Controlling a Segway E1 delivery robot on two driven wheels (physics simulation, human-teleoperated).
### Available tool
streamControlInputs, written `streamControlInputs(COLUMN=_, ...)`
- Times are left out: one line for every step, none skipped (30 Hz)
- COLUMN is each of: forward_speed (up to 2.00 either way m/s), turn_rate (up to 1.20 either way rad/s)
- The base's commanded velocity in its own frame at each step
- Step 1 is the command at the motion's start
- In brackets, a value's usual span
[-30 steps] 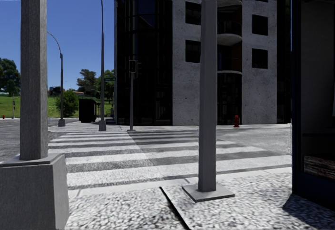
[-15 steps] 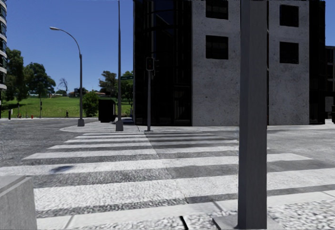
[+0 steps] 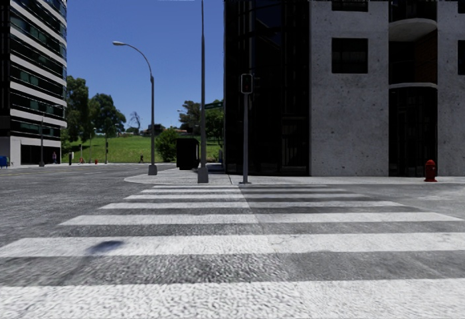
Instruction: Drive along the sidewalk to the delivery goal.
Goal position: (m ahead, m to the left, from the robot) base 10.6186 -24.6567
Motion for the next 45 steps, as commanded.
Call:
streamControlInputs(forward_speed=1.16, turn_rate=0.54)
streamControlInputs(forward_speed=1.16, turn_rate=0.54)
streamControlInputs(forward_speed=1.16, turn_rate=0.54)
streamControlInputs(forward_speed=1.16, turn_rate=0.54)
streamControlInputs(forward_speed=1.16, turn_rate=0.53)
streamControlInputs(forward_speed=1.16, turn_rate=0.53)
streamControlInputs(forward_speed=1.16, turn_rate=0.41)
streamControlInputs(forward_speed=1.16, turn_rate=0.0)
streamControlInputs(forward_speed=1.16, turn_rate=0.0)
streamControlInputs(forward_speed=1.16, turn_rate=0.0)
streamControlInputs(forward_speed=1.16, turn_rate=0.0)
streamControlInputs(forward_speed=1.16, turn_rate=0.0)
streamControlInputs(forward_speed=1.16, turn_rate=0.0)
streamControlInputs(forward_speed=1.16, turn_rate=0.0)
streamControlInputs(forward_speed=1.16, turn_rate=0.0)
streamControlInputs(forward_speed=1.16, turn_rate=0.0)
streamControlInputs(forward_speed=1.16, turn_rate=0.0)
streamControlInputs(forward_speed=1.16, turn_rate=0.0)
streamControlInputs(forward_speed=1.16, turn_rate=0.0)
streamControlInputs(forward_speed=1.16, turn_rate=0.0)
streamControlInputs(forward_speed=1.17, turn_rate=0.0)
streamControlInputs(forward_speed=1.17, turn_rate=0.0)
streamControlInputs(forward_speed=1.17, turn_rate=-0.02)
streamControlInputs(forward_speed=1.17, turn_rate=-0.07)
streamControlInputs(forward_speed=1.18, turn_rate=-0.14)
streamControlInputs(forward_speed=1.18, turn_rate=-0.14)
streamControlInputs(forward_speed=1.22, turn_rate=-0.2)
streamControlInputs(forward_speed=1.26, turn_rate=-0.23)
streamControlInputs(forward_speed=1.29, turn_rate=-0.23)
streamControlInputs(forward_speed=1.29, turn_rate=-0.23)
streamControlInputs(forward_speed=1.32, turn_rate=-0.24)
streamControlInputs(forward_speed=1.37, turn_rate=-0.24)
streamControlInputs(forward_speed=1.42, turn_rate=-0.24)
streamControlInputs(forward_speed=1.42, turn_rate=-0.24)
streamControlInputs(forward_speed=1.46, turn_rate=-0.24)
streamControlInputs(forward_speed=1.51, turn_rate=-0.24)
streamControlInputs(forward_speed=1.54, turn_rate=-0.24)
streamControlInputs(forward_speed=1.54, turn_rate=-0.24)
streamControlInputs(forward_speed=1.58, turn_rate=-0.24)
streamControlInputs(forward_speed=1.61, turn_rate=-0.24)
streamControlInputs(forward_speed=1.63, turn_rate=-0.24)
streamControlInputs(forward_speed=1.63, turn_rate=-0.24)
streamControlInputs(forward_speed=1.64, turn_rate=-0.24)
streamControlInputs(forward_speed=1.66, turn_rate=-0.24)
streamControlInputs(forward_speed=1.66, turn_rate=-0.24)
